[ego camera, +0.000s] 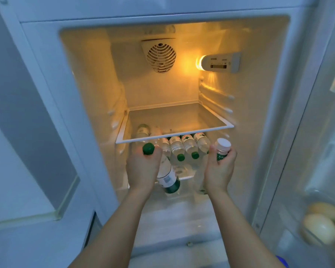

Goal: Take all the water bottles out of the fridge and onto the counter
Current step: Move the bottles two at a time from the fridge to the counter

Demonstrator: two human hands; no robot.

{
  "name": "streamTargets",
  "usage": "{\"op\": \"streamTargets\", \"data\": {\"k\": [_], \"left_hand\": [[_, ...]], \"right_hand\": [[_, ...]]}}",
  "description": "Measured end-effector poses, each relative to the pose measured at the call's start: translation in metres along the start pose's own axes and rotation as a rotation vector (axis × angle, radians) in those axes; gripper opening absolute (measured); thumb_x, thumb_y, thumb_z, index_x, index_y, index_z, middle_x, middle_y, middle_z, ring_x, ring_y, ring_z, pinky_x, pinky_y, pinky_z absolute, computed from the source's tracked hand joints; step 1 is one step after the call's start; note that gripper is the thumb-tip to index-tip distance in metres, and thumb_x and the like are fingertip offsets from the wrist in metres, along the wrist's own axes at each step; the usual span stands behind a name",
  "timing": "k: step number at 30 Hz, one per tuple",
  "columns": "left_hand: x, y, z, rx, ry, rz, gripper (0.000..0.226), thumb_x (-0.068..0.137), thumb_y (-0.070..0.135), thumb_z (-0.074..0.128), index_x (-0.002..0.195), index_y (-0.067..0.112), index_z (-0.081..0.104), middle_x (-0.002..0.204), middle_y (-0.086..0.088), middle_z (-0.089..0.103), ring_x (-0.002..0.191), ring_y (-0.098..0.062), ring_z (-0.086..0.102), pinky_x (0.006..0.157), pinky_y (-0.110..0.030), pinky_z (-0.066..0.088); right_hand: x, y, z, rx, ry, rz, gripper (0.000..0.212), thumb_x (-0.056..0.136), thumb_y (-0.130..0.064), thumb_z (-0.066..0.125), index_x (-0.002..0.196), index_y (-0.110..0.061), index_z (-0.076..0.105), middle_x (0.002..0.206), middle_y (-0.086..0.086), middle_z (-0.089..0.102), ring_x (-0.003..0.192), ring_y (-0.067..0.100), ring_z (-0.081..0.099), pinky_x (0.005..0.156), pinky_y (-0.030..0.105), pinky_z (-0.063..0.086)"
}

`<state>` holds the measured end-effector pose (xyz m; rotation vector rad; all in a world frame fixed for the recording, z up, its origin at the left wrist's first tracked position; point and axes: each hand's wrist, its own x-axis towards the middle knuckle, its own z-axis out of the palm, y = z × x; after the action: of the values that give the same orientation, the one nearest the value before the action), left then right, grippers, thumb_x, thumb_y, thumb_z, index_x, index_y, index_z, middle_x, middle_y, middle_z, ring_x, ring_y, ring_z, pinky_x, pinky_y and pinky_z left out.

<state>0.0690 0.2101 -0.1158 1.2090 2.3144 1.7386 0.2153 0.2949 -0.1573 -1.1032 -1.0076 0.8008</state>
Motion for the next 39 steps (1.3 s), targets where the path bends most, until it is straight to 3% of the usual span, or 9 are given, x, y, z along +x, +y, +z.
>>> {"op": "streamTargets", "data": {"k": [5,9,14,18,20,24,31,36,39], "left_hand": [[-0.031,-0.001,-0.034,0.008,-0.015,0.096,0.021,0.089,0.038,0.06,0.088,0.019,0.051,0.064,0.008,0.057,0.062,0.002,0.054,0.052,-0.017,0.035],[-0.058,-0.004,-0.068,-0.015,-0.024,0.151,0.018,0.094,0.032,0.058,0.088,0.022,0.044,0.063,0.013,0.049,0.061,0.009,0.051,0.051,-0.008,0.034],[-0.091,0.001,-0.114,-0.225,0.084,0.023,0.015,0.096,0.031,0.056,0.092,0.022,0.045,0.079,0.011,0.053,0.067,0.01,0.052,0.057,-0.006,0.037],[-0.119,0.008,-0.156,-0.35,0.269,-0.063,0.021,0.096,0.031,0.057,0.101,0.014,0.047,0.083,0.008,0.057,0.071,0.006,0.055,0.059,-0.003,0.038],[-0.139,0.008,-0.186,-0.328,0.348,-0.072,0.02,0.095,0.029,0.058,0.099,0.012,0.047,0.079,0.009,0.055,0.066,0.007,0.054,0.058,-0.003,0.038],[-0.179,-0.001,-0.248,-0.279,0.463,-0.106,0.02,0.09,0.022,0.063,0.082,0.017,0.046,0.067,0.011,0.051,0.058,0.001,0.049,0.055,-0.009,0.038],[-0.253,-0.018,-0.336,-0.15,0.421,-0.208,0.012,0.085,0.021,0.061,0.084,0.016,0.051,0.067,0.01,0.053,0.061,-0.005,0.048,0.058,-0.018,0.04],[-0.301,-0.027,-0.384,-0.078,0.434,-0.302,0.011,0.087,0.026,0.061,0.083,0.019,0.054,0.081,-0.001,0.066,0.075,-0.017,0.06,0.064,-0.028,0.045],[-0.327,-0.026,-0.403,-0.074,0.477,-0.353,0.01,0.087,0.02,0.06,0.083,0.018,0.051,0.075,0.004,0.061,0.066,-0.011,0.055,0.062,-0.027,0.043]], "right_hand": [[-0.023,-0.017,-0.006,0.034,-0.03,-0.03,0.046,0.091,-0.039,0.059,0.128,-0.014,0.046,0.121,-0.001,0.06,0.11,0.019,0.057,0.094,0.036,0.046],[-0.052,-0.025,-0.012,0.051,-0.103,-0.039,0.047,0.092,-0.036,0.06,0.129,-0.012,0.045,0.122,0.001,0.06,0.109,0.018,0.056,0.085,0.028,0.041],[-0.1,-0.039,-0.024,0.079,-0.191,-0.07,0.045,0.092,-0.034,0.061,0.128,-0.012,0.046,0.121,0.001,0.059,0.111,0.018,0.056,0.09,0.029,0.044],[-0.15,-0.063,-0.036,0.113,-0.294,-0.081,0.044,0.092,-0.03,0.061,0.129,-0.011,0.047,0.12,0.001,0.058,0.11,0.015,0.055,0.088,0.021,0.043],[-0.182,-0.075,-0.045,0.13,-0.34,-0.092,0.043,0.092,-0.028,0.062,0.128,-0.011,0.047,0.12,0.002,0.059,0.109,0.015,0.055,0.091,0.023,0.044],[-0.245,-0.099,-0.064,0.149,-0.434,-0.084,0.037,0.091,-0.027,0.063,0.124,-0.014,0.048,0.114,-0.004,0.058,0.102,0.011,0.054,0.079,0.008,0.041],[-0.344,-0.125,-0.082,0.118,-0.661,-0.029,0.03,0.089,-0.025,0.066,0.113,-0.026,0.048,0.099,-0.02,0.056,0.089,-0.007,0.054,0.078,0.014,0.041],[-0.401,-0.131,-0.091,0.079,-0.846,-0.029,0.032,0.088,-0.025,0.067,0.114,-0.02,0.049,0.096,-0.017,0.055,0.087,0.001,0.054,0.074,0.018,0.04],[-0.425,-0.134,-0.098,0.047,-0.97,-0.045,0.031,0.087,-0.026,0.068,0.111,-0.023,0.048,0.095,-0.018,0.055,0.094,0.011,0.055,0.081,0.025,0.04]]}}
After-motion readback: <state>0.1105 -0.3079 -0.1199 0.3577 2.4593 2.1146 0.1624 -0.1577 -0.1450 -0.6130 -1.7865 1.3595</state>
